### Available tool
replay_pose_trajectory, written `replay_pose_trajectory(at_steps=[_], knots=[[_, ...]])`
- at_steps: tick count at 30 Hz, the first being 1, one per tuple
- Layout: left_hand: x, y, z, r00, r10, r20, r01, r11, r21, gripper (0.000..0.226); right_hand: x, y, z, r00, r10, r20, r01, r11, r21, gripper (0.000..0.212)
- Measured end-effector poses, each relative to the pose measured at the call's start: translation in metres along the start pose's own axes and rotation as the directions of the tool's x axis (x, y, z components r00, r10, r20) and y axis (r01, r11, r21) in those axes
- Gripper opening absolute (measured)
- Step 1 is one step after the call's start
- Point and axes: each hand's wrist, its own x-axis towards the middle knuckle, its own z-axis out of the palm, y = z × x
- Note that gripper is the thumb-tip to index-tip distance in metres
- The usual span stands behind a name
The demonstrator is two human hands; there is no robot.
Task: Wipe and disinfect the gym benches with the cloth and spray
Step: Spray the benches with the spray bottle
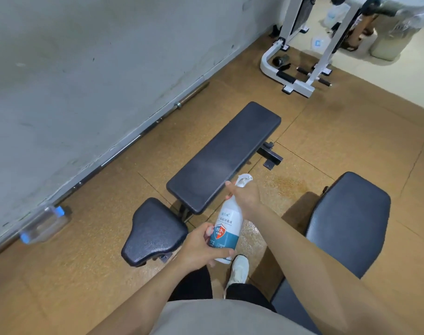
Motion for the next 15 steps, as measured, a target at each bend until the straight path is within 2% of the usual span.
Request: replay_pose_trajectory(at_steps=[7,15], knots=[[0.035,0.045,0.015,0.999,0.005,-0.041,-0.005,1.0,-0.008,0.056,0.034,-0.045,-0.026,0.998,-0.008,0.067,0.01,0.999,-0.031,0.026],[0.098,0.087,0.022,0.998,0.065,0.001,-0.065,0.995,-0.075,0.067,0.073,-0.106,-0.042,0.993,-0.117,0.013,0.117,0.972,-0.206,0.025]])
